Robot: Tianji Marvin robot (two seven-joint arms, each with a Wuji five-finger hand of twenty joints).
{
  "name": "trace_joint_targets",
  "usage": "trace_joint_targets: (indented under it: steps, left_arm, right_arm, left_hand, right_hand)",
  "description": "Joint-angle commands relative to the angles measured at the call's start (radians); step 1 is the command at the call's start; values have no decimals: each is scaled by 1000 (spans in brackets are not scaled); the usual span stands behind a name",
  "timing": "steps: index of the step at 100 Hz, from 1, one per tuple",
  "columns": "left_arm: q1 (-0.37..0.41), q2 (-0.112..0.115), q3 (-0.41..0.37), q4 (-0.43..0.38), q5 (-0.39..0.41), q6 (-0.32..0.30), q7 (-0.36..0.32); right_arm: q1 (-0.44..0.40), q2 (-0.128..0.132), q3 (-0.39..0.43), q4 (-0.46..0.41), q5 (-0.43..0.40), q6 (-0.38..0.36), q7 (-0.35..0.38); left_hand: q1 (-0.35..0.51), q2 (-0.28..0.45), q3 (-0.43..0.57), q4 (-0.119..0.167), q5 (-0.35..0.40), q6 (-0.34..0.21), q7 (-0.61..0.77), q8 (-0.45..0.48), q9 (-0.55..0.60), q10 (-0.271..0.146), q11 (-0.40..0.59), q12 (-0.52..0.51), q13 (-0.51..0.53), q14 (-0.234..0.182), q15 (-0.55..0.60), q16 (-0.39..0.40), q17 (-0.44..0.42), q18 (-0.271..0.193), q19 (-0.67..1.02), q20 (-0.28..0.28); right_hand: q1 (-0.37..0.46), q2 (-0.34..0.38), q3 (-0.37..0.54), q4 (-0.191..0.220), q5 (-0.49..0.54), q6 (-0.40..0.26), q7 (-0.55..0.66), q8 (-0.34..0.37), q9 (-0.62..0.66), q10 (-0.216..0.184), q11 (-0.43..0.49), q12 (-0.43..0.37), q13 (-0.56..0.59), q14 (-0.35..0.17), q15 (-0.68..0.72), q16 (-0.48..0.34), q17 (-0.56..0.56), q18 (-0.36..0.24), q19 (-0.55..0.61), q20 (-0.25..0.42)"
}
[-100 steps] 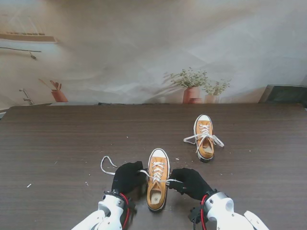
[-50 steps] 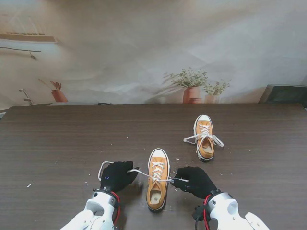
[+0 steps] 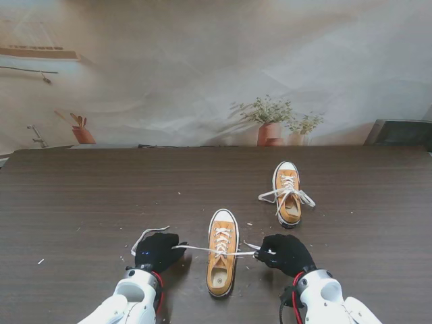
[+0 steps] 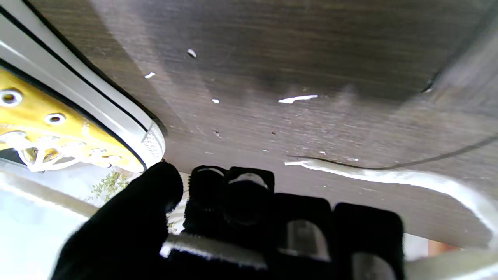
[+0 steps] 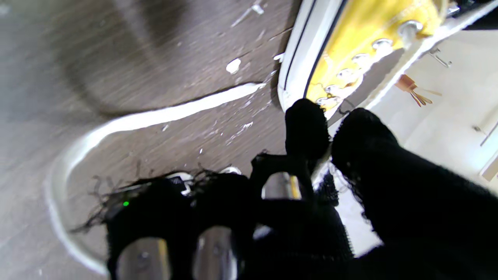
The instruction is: Tie the shoelaces into a bow on the shoes
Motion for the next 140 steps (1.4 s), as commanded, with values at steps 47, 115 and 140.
trace_joint_targets:
  steps: [47, 115, 140]
  left_arm:
    - [85, 3, -39, -76, 13, -93, 25]
    - [92, 2, -51, -87, 10, -116, 30]
    - [100, 5, -61, -99, 18, -117, 19]
  right_arm:
    - [-59, -1, 34, -24, 33, -215, -52]
    - [-21, 84, 24, -26, -623, -200, 77]
    - [40, 92, -56, 25, -754, -42, 55]
  left_hand:
    - [51, 50, -62, -37, -52, 43, -68, -19, 114, 14, 104, -11, 10, -152, 78, 1, 40, -250, 258, -20]
    - [53, 47, -59, -37, -51, 43, -69, -22, 113, 9, 103, -8, 10, -152, 77, 1, 40, -244, 258, -21]
    - [53, 50, -61, -37, -60, 40, -75, -24, 110, 7, 103, -7, 10, -152, 77, 1, 40, -246, 258, -20]
  right_hand:
    - [33, -93, 123, 49, -214, -308, -227, -333, 38, 39, -45, 20, 14, -103, 75, -35, 36, -62, 287, -75]
    - [-54, -175, 101, 2, 24, -250, -39, -479, -19, -28, -74, 79, 20, -199, 46, -75, 36, -161, 272, -170]
    - [-32, -52, 174, 137, -162, -183, -425, -355, -83, -19, -87, 111, 18, -193, 43, -129, 31, -143, 232, -194]
